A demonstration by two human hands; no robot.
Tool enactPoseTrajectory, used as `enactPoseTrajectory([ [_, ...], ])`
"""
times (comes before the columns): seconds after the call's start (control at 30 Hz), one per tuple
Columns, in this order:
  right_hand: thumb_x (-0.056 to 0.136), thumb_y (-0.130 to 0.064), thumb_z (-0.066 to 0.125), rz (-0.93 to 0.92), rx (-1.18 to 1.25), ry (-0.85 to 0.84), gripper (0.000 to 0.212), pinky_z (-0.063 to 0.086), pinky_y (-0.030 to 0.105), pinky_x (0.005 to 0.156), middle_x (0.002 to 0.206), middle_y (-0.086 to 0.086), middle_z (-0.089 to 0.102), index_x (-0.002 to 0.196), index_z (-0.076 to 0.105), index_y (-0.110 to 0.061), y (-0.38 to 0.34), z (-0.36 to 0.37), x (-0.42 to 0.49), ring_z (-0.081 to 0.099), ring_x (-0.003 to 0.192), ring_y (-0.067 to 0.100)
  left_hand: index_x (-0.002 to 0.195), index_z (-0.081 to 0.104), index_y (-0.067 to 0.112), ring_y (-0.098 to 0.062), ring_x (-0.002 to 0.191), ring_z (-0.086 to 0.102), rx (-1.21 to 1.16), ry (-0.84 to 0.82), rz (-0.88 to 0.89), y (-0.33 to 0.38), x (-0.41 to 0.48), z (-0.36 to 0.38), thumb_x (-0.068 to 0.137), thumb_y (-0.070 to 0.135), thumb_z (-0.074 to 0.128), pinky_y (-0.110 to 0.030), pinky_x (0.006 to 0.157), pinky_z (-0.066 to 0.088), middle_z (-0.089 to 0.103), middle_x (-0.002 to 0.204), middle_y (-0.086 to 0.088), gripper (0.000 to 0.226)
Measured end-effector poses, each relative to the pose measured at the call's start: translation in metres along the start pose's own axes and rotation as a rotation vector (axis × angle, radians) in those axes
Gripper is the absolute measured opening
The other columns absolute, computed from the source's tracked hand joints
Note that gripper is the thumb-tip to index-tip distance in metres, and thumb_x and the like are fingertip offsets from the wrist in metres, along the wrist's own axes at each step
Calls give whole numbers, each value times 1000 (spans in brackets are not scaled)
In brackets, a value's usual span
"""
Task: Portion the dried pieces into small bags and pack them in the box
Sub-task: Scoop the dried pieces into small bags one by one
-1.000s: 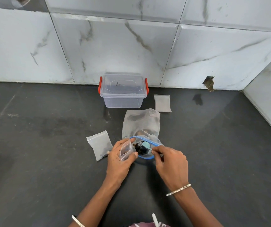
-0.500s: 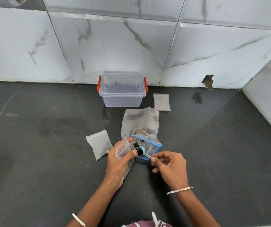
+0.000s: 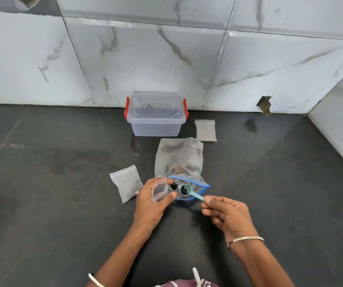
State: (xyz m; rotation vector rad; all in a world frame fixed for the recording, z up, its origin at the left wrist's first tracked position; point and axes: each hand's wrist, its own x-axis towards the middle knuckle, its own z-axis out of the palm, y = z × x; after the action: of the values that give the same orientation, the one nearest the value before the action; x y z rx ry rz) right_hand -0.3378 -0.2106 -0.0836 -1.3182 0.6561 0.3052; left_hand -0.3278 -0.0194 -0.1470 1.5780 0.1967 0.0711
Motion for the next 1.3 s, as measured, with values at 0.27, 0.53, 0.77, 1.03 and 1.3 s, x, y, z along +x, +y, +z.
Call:
enactPoseTrajectory([
  [0.27,79,-2,72,-102,24,-122,10,37,15,39,74,20,73,86,73,4,-28,2,-35,63,48,13,91,64,44,-3,94,66,285,53,157,3,-1,5,73,18,91,-11,81,49,68,104,8,41],
  [0.53,77,-12,81,-943,-775,-63,11,51,10,65,75,-14,75,83,79,-21,-7,28,-38,68,65,-3,95,67,43,-4,101,67,233,22,116,9,-5,1,70,23,89,-28,93,55,69,109,6,38],
  [0.77,73,-11,84,-1015,-608,-13,16,51,11,65,77,-16,75,84,80,-20,-7,24,-39,68,66,0,107,74,30,-10,107,69,166,2,43,14,-8,-2,72,44,83,-41,96,56,72,112,7,39],
  [1.03,74,-11,73,-353,218,-212,15,47,14,55,70,1,69,87,75,-4,-29,13,-25,56,58,7,115,74,25,-18,100,76,-128,-81,-186,43,-18,-14,99,19,64,-34,93,58,77,111,-2,20],
  [1.3,98,-24,49,-297,238,-295,25,61,36,75,86,16,71,87,61,-5,-28,12,-14,72,81,29,137,59,4,-25,132,60,-688,-262,-444,57,-14,-25,105,33,38,-39,116,42,64,141,-8,48],
])
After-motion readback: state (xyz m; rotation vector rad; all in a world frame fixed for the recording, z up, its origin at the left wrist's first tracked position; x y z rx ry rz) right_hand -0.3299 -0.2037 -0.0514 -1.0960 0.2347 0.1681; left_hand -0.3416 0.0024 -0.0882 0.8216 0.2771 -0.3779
